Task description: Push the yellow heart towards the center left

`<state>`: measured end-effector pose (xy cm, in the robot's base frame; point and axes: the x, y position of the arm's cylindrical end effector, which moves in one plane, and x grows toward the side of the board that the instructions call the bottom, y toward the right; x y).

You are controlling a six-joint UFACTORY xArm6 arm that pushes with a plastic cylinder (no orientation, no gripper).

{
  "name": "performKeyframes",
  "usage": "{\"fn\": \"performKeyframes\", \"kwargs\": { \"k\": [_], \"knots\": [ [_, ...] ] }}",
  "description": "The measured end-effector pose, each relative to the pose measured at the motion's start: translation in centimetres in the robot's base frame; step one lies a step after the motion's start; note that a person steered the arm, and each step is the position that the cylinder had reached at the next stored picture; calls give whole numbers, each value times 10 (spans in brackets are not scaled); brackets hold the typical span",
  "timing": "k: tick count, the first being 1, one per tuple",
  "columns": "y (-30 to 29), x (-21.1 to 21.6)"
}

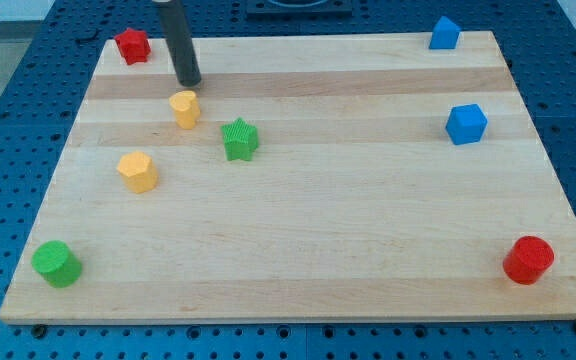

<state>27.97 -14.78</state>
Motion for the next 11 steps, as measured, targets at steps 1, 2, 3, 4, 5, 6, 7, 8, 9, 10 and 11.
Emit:
{"fn": "performKeyframes", "kwargs": {
  "k": [1,2,3,4,5,6,7,8,9,10,11],
  "knots": [
    [20,16],
    [16,48],
    [-25,75],
    [-59,94],
    [-57,96],
    [-37,96],
    [-18,96],
    [-12,100],
    [-22,119],
    [-46,130],
    [-60,131]
  ]
}}
